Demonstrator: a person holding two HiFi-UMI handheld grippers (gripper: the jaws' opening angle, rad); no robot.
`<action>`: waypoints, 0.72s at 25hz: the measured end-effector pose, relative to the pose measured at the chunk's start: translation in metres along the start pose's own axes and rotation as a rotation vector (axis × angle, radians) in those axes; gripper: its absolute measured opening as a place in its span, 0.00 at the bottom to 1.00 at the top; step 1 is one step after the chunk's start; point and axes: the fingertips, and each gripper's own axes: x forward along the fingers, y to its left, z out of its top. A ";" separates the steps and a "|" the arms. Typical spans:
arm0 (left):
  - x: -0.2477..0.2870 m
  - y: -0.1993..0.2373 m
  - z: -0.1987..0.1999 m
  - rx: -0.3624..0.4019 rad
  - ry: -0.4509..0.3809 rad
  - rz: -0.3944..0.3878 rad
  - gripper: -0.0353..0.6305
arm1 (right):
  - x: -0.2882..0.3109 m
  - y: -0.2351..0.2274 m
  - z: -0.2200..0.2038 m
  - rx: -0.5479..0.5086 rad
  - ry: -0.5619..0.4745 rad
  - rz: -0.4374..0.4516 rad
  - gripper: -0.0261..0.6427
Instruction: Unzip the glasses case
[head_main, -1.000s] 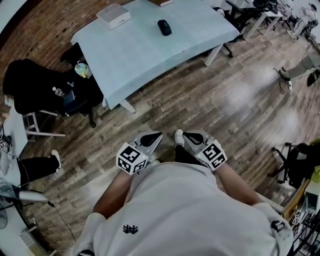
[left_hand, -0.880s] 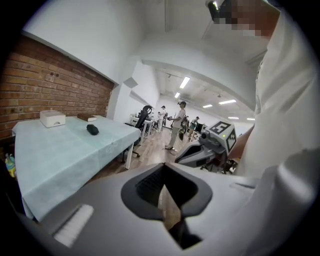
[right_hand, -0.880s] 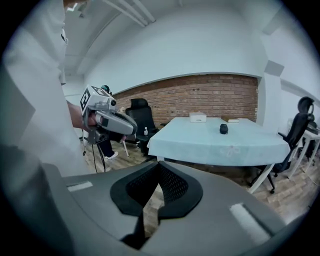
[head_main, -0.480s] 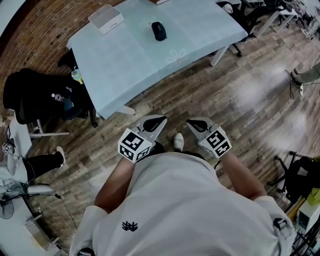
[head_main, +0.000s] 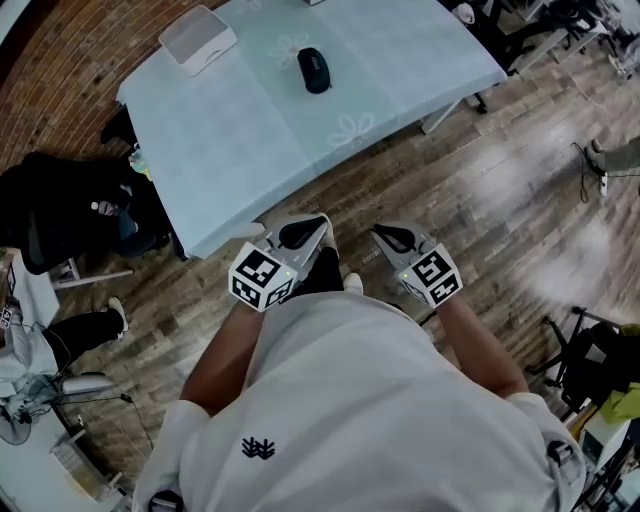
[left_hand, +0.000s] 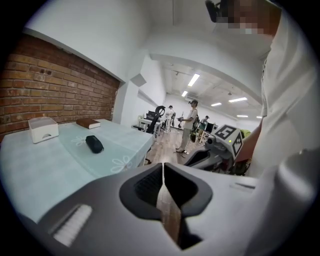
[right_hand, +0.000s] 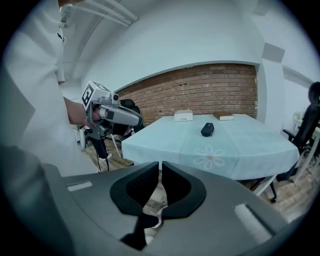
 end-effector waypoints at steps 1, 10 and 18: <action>0.007 0.012 0.006 0.003 0.000 -0.004 0.13 | 0.005 -0.010 0.006 -0.001 0.007 -0.008 0.04; 0.053 0.122 0.060 0.053 -0.005 -0.033 0.13 | 0.068 -0.104 0.050 -0.025 0.071 -0.060 0.04; 0.091 0.200 0.072 0.032 0.018 0.005 0.13 | 0.140 -0.169 0.076 -0.061 0.112 -0.038 0.04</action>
